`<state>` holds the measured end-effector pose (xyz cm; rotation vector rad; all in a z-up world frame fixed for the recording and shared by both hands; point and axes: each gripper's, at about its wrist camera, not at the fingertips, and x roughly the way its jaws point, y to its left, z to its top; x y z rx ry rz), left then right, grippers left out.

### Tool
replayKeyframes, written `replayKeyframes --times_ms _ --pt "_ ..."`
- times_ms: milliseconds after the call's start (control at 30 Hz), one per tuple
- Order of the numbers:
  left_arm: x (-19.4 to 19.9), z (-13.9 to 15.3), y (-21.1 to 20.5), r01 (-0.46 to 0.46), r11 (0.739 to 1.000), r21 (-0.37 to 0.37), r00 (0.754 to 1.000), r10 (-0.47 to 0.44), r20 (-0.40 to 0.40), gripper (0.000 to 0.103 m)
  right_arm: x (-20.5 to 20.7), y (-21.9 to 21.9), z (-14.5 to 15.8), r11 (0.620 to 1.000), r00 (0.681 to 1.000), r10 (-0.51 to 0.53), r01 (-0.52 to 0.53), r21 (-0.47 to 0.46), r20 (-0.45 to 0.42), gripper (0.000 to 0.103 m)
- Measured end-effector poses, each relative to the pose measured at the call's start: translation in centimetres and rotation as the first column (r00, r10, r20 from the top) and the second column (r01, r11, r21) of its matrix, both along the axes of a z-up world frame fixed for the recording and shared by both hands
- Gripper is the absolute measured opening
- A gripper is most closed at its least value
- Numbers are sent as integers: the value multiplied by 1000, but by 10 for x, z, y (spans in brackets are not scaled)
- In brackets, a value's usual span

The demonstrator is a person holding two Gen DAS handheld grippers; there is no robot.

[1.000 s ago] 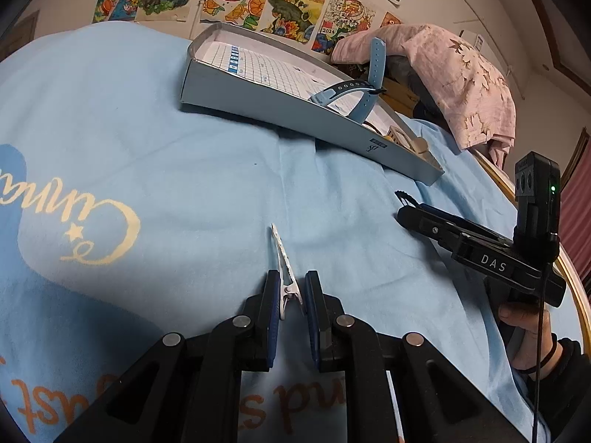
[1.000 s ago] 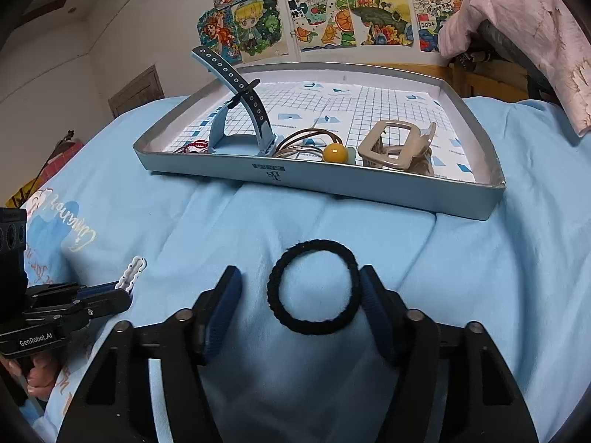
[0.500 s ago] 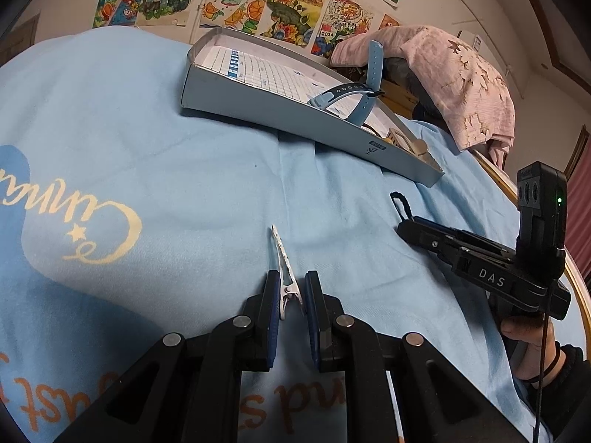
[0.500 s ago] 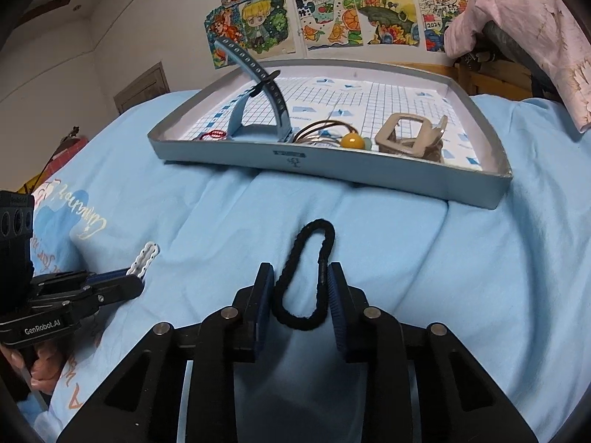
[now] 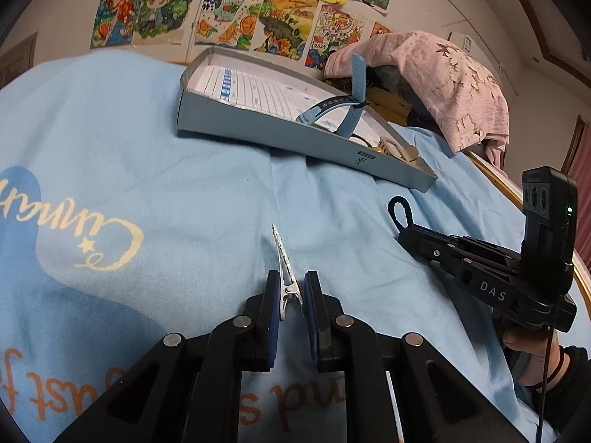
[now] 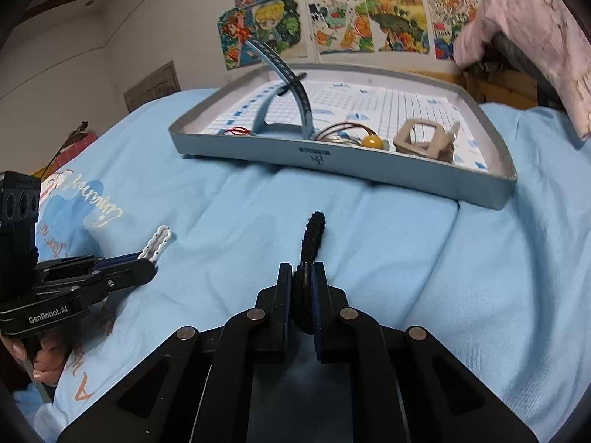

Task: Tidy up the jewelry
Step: 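Grasp the silver hair clip with the left tool while the right tool grasps the black hair tie, then carry the clip and hair tie into the grey tray and open both tools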

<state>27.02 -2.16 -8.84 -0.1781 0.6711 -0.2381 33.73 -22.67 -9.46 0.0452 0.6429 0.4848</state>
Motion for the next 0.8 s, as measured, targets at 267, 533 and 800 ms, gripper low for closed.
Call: replayKeyframes --times_ms 267,533,800 --pt "-3 14 -2 3 1000 9 999 -4 40 12 -17 -1 11 1000 996 23 -24 11 84 9" --pt "9 42 -9 3 998 63 994 -10 109 12 -21 -6 26 999 990 18 -25 46 138 9" --pt "54 77 -5 -56 995 88 982 39 184 12 4 -8 57 999 979 0 -7 35 204 9"
